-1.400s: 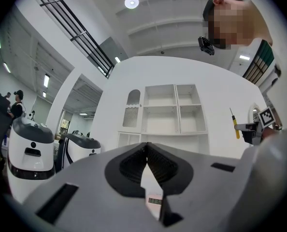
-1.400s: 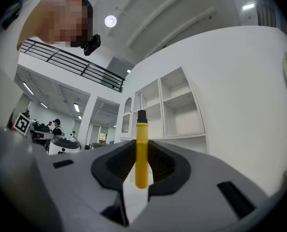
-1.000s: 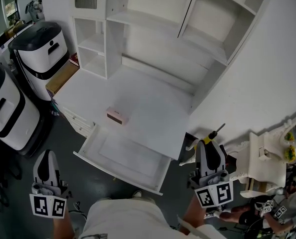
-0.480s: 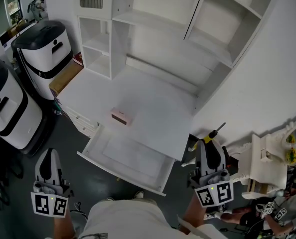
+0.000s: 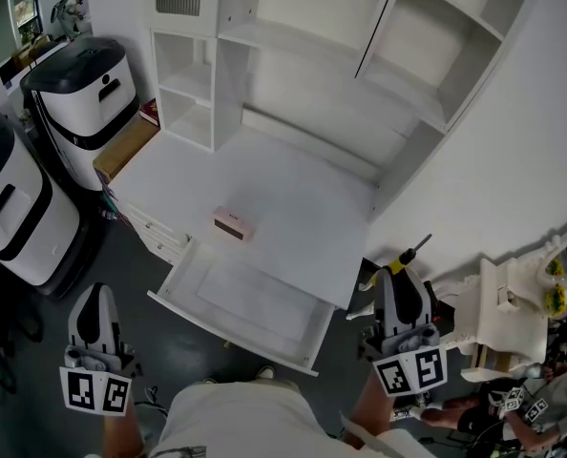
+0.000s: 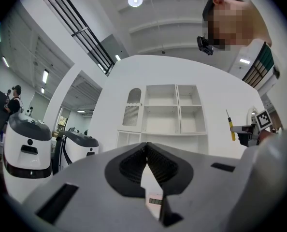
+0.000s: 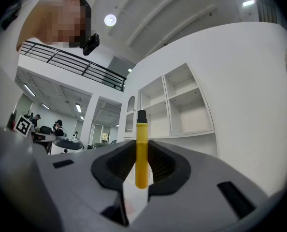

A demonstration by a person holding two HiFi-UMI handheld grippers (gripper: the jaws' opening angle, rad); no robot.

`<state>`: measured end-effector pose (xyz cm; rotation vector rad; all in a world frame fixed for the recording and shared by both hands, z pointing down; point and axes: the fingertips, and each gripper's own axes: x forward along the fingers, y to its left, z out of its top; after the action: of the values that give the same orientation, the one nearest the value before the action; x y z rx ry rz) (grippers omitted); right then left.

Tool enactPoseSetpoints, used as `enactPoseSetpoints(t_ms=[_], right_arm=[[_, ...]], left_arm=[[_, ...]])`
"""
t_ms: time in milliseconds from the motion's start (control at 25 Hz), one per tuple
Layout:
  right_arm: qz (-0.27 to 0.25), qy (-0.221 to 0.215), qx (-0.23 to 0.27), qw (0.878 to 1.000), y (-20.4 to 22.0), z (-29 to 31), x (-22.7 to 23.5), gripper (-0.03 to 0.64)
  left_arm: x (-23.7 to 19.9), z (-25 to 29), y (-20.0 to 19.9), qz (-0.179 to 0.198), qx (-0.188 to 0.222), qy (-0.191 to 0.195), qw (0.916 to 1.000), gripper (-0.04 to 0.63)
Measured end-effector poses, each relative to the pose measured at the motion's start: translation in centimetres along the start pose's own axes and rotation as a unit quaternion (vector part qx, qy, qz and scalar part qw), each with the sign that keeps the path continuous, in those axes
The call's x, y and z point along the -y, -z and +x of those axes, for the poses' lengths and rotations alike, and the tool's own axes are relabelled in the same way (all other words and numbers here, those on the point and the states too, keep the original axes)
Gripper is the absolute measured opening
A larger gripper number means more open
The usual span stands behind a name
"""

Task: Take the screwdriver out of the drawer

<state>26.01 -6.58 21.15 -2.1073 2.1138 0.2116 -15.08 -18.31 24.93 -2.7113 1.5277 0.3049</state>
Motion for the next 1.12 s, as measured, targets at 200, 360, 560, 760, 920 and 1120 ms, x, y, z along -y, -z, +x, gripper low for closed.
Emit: enactPoseSetpoints(t_ms=[200, 360, 560, 760, 920, 1120], right_arm=[[0.0, -0.003, -0.003, 1.0, 0.1, 0.0, -0.4, 0.085], [0.0, -0.005, -0.011, 1.0, 0.9, -0.2, -1.2, 0.084], [-0.001, -0.005, -0.012, 1.0, 1.1, -0.3, -1.7, 0.084], [-0.002, -0.008, -0.013, 1.0, 1.1, -0.3, -2.2, 0.084], [-0.002, -0.011, -0.015, 1.0, 1.3, -0.2, -2.6, 0.084], [-0.003, -0.016, -0.015, 1.0, 1.2, 0.1, -3.1, 0.084]], left_arm=[[-0.1, -0.1, -0.1, 0.0, -0.002, 0.003, 1.0, 0.015], [-0.4, -0.4, 0.2, -0.001, -0.003, 0.005, 1.0, 0.015], [-0.2, -0.4, 0.2, -0.003, 0.001, 0.01, 0.9999, 0.015], [-0.4, -0.6, 0.0, -0.001, 0.003, 0.009, 1.0, 0.015], [-0.7, -0.9, 0.1, -0.002, 0.003, 0.007, 1.0, 0.015], [-0.9, -0.9, -0.1, -0.003, 0.003, 0.006, 1.0, 0.015]])
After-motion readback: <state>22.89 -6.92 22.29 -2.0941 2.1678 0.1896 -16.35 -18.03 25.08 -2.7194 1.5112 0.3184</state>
